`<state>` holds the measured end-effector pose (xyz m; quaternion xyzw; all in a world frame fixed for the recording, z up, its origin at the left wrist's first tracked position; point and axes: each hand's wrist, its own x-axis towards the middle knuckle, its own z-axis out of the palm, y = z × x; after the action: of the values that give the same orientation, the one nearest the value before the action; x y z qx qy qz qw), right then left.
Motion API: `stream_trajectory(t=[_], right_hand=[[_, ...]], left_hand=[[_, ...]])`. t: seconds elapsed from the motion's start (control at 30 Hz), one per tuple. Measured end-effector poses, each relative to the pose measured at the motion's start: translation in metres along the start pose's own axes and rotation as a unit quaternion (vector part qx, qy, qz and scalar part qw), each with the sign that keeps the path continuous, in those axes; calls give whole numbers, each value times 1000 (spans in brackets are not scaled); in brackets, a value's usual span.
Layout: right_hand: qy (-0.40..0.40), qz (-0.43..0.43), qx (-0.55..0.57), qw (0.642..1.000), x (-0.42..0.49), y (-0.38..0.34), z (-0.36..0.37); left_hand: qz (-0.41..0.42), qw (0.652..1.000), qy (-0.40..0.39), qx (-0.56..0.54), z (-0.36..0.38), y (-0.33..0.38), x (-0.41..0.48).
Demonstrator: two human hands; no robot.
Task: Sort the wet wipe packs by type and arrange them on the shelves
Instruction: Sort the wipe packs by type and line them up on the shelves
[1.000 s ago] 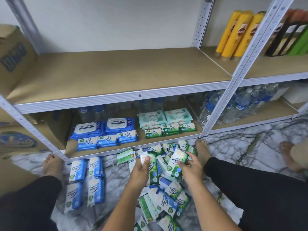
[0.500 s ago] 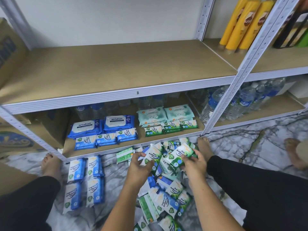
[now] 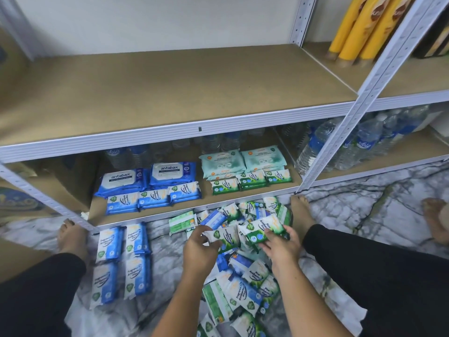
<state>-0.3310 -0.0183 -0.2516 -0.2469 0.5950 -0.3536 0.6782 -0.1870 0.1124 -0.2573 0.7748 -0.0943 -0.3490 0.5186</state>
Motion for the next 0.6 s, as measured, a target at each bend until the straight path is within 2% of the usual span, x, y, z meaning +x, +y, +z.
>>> stream_trajectory(t=[0.3, 0.6], right_hand=[[13, 17, 14, 1000, 19, 4, 4], [43, -8, 39, 998, 102, -23, 50]], left_hand=[[4, 1000, -3, -13, 15, -3, 21], [19, 999, 15, -27, 52, 17, 112]])
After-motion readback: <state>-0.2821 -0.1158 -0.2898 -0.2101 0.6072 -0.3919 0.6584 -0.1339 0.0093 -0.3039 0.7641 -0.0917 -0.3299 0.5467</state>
